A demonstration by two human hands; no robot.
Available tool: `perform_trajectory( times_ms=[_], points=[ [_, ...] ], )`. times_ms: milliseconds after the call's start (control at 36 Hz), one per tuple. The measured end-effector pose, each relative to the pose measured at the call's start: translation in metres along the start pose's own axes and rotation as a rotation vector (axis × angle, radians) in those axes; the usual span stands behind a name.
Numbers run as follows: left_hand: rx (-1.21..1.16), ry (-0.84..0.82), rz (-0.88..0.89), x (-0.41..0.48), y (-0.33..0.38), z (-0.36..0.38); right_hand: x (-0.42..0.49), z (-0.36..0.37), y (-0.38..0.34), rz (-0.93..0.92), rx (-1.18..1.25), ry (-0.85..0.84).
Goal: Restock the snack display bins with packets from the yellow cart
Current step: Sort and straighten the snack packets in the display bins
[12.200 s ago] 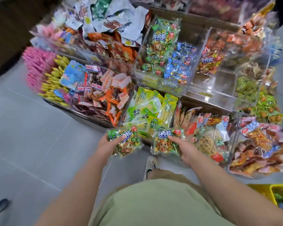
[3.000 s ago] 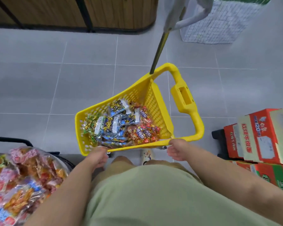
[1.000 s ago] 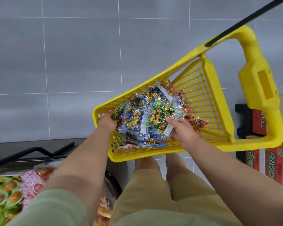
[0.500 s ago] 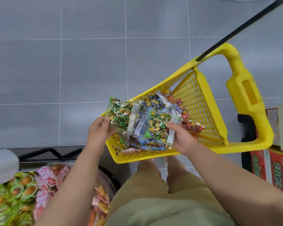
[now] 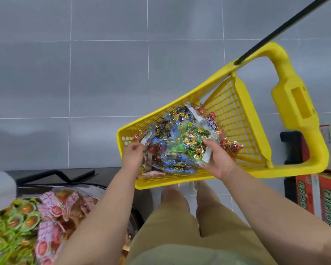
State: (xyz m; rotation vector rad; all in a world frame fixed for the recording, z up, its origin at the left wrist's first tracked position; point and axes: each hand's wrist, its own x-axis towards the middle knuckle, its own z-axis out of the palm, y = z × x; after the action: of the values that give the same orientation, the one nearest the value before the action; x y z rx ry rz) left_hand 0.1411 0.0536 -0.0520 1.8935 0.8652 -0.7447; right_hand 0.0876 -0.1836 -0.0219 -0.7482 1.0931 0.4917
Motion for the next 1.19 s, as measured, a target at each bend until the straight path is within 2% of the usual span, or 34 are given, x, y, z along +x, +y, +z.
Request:
perform_trajectory(
  times_ms=[28, 83, 250, 333, 472, 750, 972, 1056, 1139, 1194],
  points=[
    [0.110, 0.062, 0.004, 0.008, -0.007, -0.002, 0.002, -0.005, 0.002, 0.000, -0.003, 0.003],
    [0.210, 0.058, -0.007, 0.021, -0.020, -0.001, 0.008, -0.014, 0.006, -0.009, 0.006, 0.017],
    [0.157, -0.004, -0.144, 0.050, -0.035, 0.018, 0.026, -0.031, 0.015, -0.007, -0.021, 0.143],
    [0.161, -0.002, -0.171, 0.054, -0.039, 0.020, 0.030, -0.034, 0.019, 0.057, -0.054, 0.116],
    [0.307, 0.038, -0.140, 0.051, -0.046, 0.021, 0.030, -0.035, 0.020, 0.067, -0.026, 0.075],
    [0.255, 0.192, -0.070, 0.015, -0.046, -0.005, -0.004, -0.027, 0.008, 0.045, 0.082, -0.027],
    [-0.058, 0.312, -0.076, -0.045, -0.046, -0.040, -0.038, -0.019, -0.003, 0.067, -0.101, -0.079],
    [-0.174, 0.262, -0.093, -0.071, -0.045, -0.045, -0.047, -0.014, -0.009, 0.084, -0.224, -0.111],
    [-0.629, 0.221, -0.118, -0.110, -0.047, -0.038, -0.058, -0.012, -0.017, 0.096, -0.345, -0.183],
    [-0.844, 0.122, -0.097, -0.135, -0.053, -0.029, -0.065, -0.012, -0.021, 0.108, -0.406, -0.221]
  ],
)
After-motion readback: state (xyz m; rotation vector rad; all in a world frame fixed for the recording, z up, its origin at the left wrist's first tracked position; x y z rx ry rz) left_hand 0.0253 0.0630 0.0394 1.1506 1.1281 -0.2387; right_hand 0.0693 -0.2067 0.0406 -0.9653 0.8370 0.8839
